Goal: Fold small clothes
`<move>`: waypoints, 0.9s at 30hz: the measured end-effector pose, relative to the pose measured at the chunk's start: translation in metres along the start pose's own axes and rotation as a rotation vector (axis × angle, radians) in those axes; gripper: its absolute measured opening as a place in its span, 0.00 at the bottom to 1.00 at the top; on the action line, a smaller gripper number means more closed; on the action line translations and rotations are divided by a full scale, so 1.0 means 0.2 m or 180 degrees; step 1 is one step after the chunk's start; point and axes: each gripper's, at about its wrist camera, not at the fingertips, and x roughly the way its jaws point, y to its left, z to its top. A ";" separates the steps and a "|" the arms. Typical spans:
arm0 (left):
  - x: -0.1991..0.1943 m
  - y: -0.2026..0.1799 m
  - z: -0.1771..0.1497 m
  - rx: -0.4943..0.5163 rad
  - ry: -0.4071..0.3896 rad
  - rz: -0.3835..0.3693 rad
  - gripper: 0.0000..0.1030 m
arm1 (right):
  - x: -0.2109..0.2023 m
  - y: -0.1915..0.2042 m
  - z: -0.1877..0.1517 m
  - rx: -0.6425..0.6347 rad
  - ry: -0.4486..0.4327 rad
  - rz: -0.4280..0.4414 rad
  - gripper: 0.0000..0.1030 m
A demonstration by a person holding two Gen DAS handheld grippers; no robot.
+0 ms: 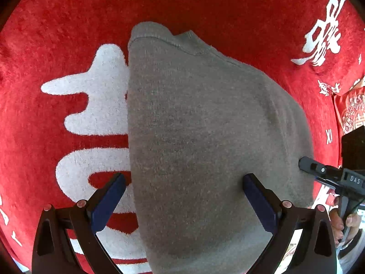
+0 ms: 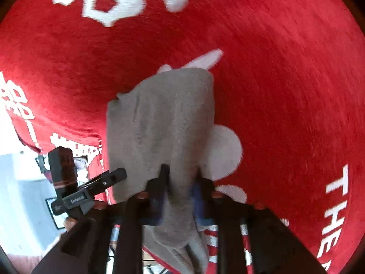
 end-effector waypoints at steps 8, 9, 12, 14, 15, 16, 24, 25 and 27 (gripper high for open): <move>-0.02 0.04 0.00 0.0012 0.0000 0.0000 1.00 | 0.00 -0.15 0.02 0.0271 0.0076 -0.0021 0.43; -0.01 0.03 0.00 0.0016 -0.0003 -0.0002 1.00 | -0.01 -0.16 0.01 0.0270 0.0123 0.0051 0.52; 0.01 0.02 0.01 0.0015 0.0033 -0.0064 1.00 | 0.02 -0.15 -0.05 0.0196 0.0338 0.0364 0.61; 0.02 0.03 0.01 -0.0010 0.0055 -0.0115 1.00 | 0.06 -0.15 -0.07 0.0158 0.0452 0.0436 0.61; 0.03 0.03 0.01 -0.0021 0.0062 -0.0132 1.00 | 0.09 -0.15 -0.08 0.0121 0.0479 0.0445 0.61; 0.03 0.04 0.01 -0.0017 0.0061 -0.0152 1.00 | 0.12 -0.14 -0.07 0.0095 0.0467 0.0524 0.61; 0.00 -0.05 -0.02 0.0233 -0.0054 -0.0079 0.85 | 0.26 -0.02 -0.02 0.0027 0.0411 0.0673 0.53; -0.01 -0.04 -0.02 0.0221 -0.0080 -0.0091 0.76 | 0.28 -0.01 -0.04 0.0048 0.0421 0.0614 0.34; -0.07 -0.01 -0.03 0.0197 -0.0139 -0.0149 0.61 | 0.27 -0.01 -0.06 0.0115 0.0389 0.0670 0.30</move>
